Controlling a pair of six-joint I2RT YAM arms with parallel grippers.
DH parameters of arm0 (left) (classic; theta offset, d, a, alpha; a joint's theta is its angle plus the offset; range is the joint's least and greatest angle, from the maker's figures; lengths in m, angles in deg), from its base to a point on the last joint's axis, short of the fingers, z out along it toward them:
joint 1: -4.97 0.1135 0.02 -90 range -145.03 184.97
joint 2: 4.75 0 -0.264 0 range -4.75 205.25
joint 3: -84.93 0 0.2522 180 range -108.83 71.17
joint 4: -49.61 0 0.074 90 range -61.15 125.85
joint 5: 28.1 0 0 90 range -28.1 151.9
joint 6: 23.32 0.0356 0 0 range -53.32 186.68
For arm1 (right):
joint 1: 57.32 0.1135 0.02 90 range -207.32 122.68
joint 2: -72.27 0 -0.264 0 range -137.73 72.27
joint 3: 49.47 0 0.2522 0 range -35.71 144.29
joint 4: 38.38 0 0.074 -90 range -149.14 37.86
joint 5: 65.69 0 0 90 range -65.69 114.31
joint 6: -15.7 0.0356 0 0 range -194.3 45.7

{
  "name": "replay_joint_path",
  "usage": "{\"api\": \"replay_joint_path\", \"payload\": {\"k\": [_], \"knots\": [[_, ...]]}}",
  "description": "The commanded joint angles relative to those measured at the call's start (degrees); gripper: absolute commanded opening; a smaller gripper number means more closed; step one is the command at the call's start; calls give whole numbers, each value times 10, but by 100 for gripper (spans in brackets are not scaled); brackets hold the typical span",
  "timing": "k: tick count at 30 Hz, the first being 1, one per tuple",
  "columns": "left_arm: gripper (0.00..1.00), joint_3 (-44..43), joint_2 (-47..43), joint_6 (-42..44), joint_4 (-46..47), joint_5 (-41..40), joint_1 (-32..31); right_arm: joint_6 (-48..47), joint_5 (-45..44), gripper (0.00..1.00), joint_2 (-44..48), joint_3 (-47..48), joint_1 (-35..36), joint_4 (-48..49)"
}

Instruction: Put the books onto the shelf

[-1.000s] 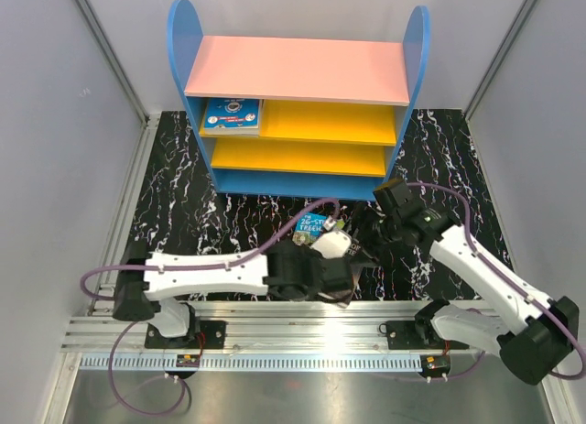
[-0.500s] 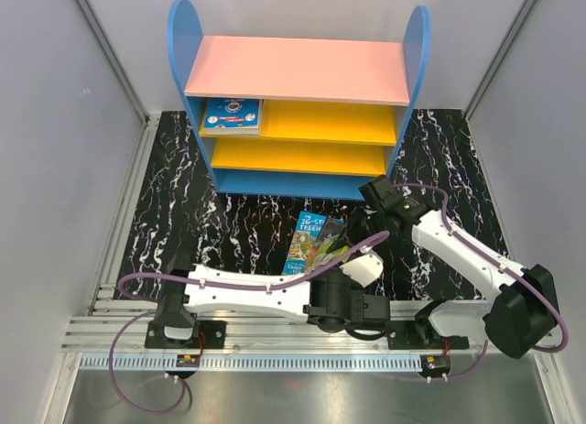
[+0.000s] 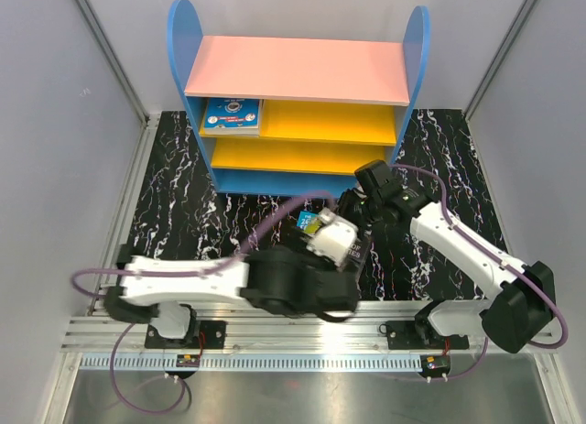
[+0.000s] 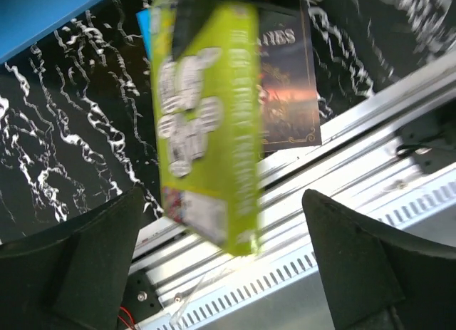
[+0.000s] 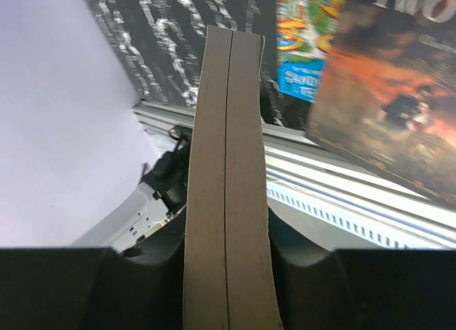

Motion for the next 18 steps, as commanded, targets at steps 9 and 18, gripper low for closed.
{"api": "replay_joint_path", "payload": {"k": [9,18], "knots": [[99,215,-343,17,172,68,86,21,43,0,-25,93,6,40],[99,61,-125,67,46,31,9,5,23,0,-57,145,5,-59]]}}
